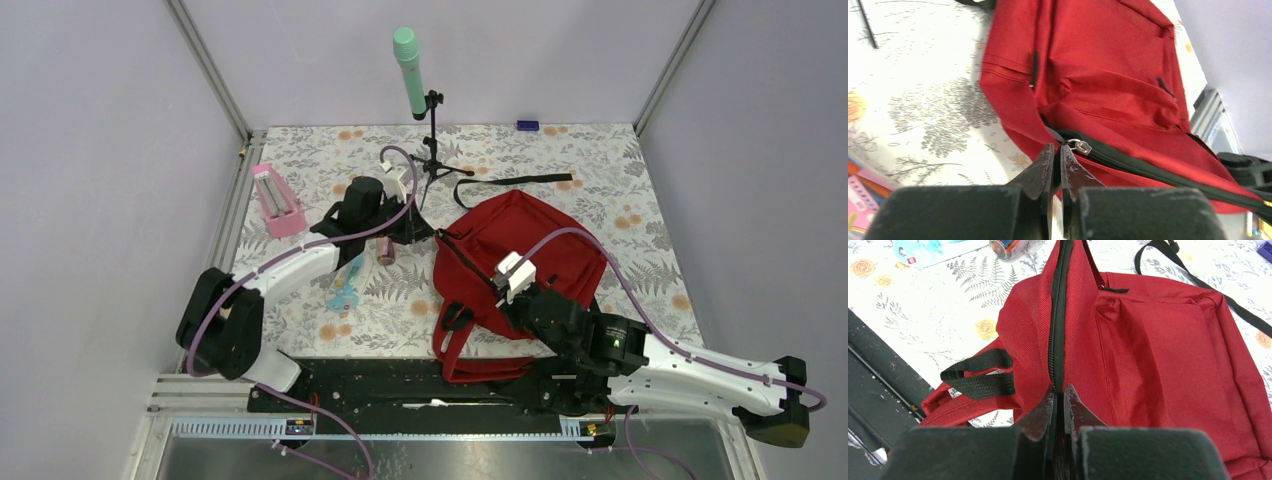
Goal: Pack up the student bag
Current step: Zip the student bag at the center of the board.
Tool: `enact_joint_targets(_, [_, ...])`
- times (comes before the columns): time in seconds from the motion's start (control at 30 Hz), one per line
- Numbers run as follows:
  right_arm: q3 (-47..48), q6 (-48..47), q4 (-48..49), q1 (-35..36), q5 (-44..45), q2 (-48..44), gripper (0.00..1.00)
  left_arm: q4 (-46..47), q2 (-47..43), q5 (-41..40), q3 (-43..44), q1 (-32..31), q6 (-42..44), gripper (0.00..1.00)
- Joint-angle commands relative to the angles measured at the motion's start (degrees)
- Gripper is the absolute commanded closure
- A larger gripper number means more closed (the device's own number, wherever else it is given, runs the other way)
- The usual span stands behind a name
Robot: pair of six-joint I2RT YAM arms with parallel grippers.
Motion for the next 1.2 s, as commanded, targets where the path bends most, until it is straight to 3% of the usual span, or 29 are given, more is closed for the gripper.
enact_joint_targets(0.0, [3.7,-0.5,3.3,0.0,4.0,-2.6,1.00,3.4,4.2,-3.7,4.1,3.6,2.4,1.00])
enact_joint_targets(0.37, [5.2,-4.8,11.9,0.0,5.2,-6.5,1.00,4.8,13.2,-4.7,10.2,4.5,4.9,1.00])
enact_joint_targets(0.87, [9.0,-7.6,12.9,0.0,6.7,-7.3,1.00,5.1,19.2,-7.8,14.5,7.6,1.4,1.00])
enact_joint_targets(1.17, [8.4,-7.7,14.1,0.0,11.3,-8.0,1.00,4.3,16.3,-9.5,9.6,10.0,2.0,1.00])
